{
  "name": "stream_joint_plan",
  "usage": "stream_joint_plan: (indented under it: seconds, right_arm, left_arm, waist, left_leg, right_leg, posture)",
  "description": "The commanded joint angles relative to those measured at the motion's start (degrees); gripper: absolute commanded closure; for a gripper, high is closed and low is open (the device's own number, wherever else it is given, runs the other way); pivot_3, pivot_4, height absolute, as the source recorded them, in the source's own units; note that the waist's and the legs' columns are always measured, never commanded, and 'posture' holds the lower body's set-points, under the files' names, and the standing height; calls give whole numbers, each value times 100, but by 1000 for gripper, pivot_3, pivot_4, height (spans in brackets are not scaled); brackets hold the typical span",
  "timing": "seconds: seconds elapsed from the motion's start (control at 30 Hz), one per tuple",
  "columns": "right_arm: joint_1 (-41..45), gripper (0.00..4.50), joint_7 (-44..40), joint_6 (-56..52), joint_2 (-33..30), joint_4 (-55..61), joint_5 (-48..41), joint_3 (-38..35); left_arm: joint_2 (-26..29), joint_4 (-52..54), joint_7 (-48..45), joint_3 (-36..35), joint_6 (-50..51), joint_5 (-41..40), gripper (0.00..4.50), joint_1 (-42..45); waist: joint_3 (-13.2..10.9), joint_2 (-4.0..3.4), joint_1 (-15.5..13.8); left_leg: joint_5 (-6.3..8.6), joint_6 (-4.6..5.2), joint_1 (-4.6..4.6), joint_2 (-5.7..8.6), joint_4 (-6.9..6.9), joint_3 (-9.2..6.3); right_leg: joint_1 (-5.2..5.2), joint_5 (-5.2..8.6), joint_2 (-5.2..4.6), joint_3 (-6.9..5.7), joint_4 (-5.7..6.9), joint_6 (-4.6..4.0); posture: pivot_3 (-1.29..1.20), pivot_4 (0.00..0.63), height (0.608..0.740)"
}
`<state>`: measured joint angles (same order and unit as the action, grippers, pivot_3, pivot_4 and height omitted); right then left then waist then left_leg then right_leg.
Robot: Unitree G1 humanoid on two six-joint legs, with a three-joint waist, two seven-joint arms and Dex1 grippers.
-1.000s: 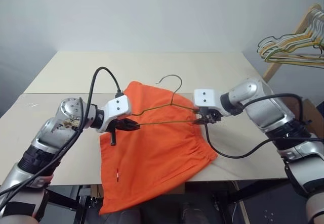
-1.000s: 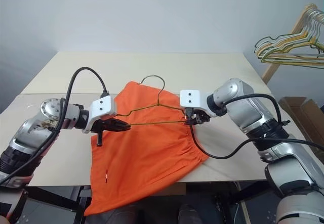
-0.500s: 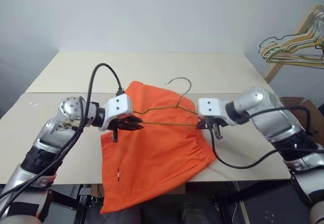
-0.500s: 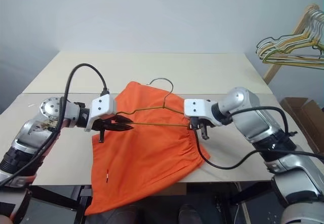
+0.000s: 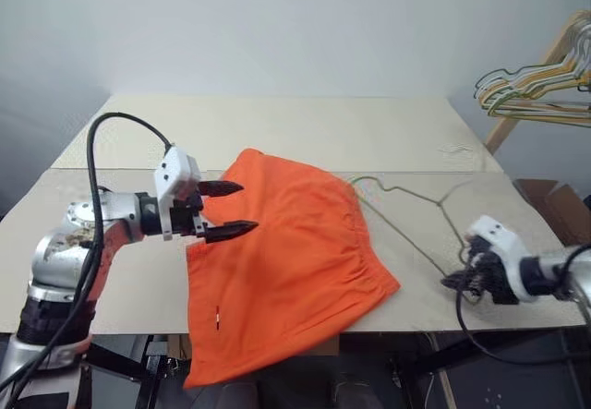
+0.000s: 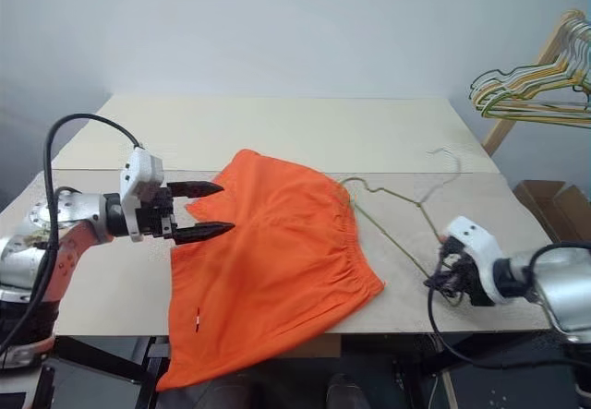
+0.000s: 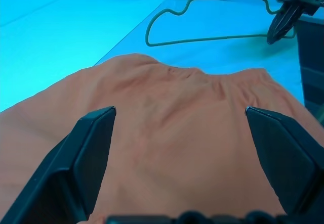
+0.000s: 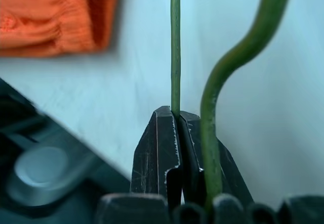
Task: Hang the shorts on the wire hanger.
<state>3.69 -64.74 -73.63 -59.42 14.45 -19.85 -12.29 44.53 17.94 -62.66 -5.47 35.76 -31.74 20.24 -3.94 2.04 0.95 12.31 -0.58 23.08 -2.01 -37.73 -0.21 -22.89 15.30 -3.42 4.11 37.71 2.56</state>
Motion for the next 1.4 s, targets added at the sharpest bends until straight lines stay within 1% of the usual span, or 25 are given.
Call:
stream_joint_plan:
  seconds: [0.03, 0.13, 0.2, 0.5, 0.67, 0.8, 0.97, 1.07, 1.2, 1.27, 1.4]
  right_arm:
    - [-271, 4500, -214, -624, -383, -147, -550, -345]
    - [-380, 4500, -426, -797, -686, -375, -938, -75]
    - [-283, 4500, -527, -853, -799, -485, -1149, 151]
    - [346, 4500, -1264, -695, -1147, -874, -1883, 1203]
    - [670, 4500, -1519, -549, -1245, -1216, -2057, 1282]
    - [752, 4500, -1629, -342, -1307, -1341, -2104, 1308]
    - [450, 4500, -2049, -47, -1625, -884, -2236, 1433]
    - [369, 4500, -2097, 53, -1738, -669, -2177, 1686]
    - [764, 4500, -1792, -9, -1498, -781, -1927, 2210]
    - [1360, 4500, -1439, -156, -1023, -1268, -1711, 2467]
    - [2287, 4500, -1164, -283, -387, -2158, -1432, 2802]
  left_arm:
    - [148, 340, -77, -110, -105, -130, 28, -110]
    - [142, 344, -20, -82, -104, -122, 28, -95]
    - [141, 305, -17, -56, -116, -111, 28, -53]
    - [110, 204, -21, 48, -208, -46, 28, 71]
    - [169, 251, -13, -44, -220, -54, 28, -30]
    - [201, 259, -22, -72, -241, -51, 28, -60]
    - [230, 187, -42, -65, -276, -22, 28, 22]
    - [261, 154, -74, -38, -315, -13, 28, 49]
    - [279, 122, -107, 23, -377, 5, 28, 68]
    - [266, 79, -121, 76, -431, 38, 28, 129]
    - [275, 1, -127, 132, -474, 62, 28, 244]
  waist:
    - [-22, -9, 3]
    - [-52, -23, 4]
    - [-67, -23, 14]
    - [-99, -28, 5]
    - [-105, -26, -10]
    - [-106, -27, -12]
    - [-108, -30, -22]
    - [-108, -30, -21]
    - [-108, -30, -5]
    - [-108, -28, 18]
    - [-110, -30, 0]
  left_leg:
    - [0, 0, -4, 0, 0, 0]
    - [7, 11, -35, 0, 3, 0]
    - [16, 12, -51, -1, 3, 1]
    - [26, 17, -49, -2, 2, 3]
    - [26, 16, -48, -2, 2, 3]
    - [26, 16, -48, -3, 2, 2]
    - [27, 15, -45, -3, 2, 3]
    - [28, 14, -44, -5, 2, 2]
    - [28, 13, -43, -7, 2, 5]
    - [28, 13, -44, -8, 3, 6]
    - [28, 13, -39, -9, 0, 5]
  right_leg:
    - [5, 0, 0, 0, -2, 0]
    - [44, 4, 0, -3, -18, 2]
    - [59, 22, 1, -2, -22, 28]
    - [59, 25, 2, 0, -29, 28]
    - [59, 27, 2, -1, -31, 32]
    - [59, 27, 2, -2, -32, 33]
    - [58, 29, 2, -2, -35, 37]
    - [59, 32, 2, -3, -40, 44]
    - [59, 32, 2, -3, -51, 46]
    - [59, 32, 3, -1, -51, 45]
    - [57, 23, 7, 0, -54, 37]
  posture:
    - [-20, 94, 740]
    - [-20, 95, 740]
    - [-22, 95, 740]
    - [-2, 92, 740]
    - [11, 88, 740]
    - [14, 83, 740]
    - [19, 78, 740]
    - [20, 75, 740]
    - [20, 73, 740]
    - [26, 70, 740]
    - [34, 67, 740]
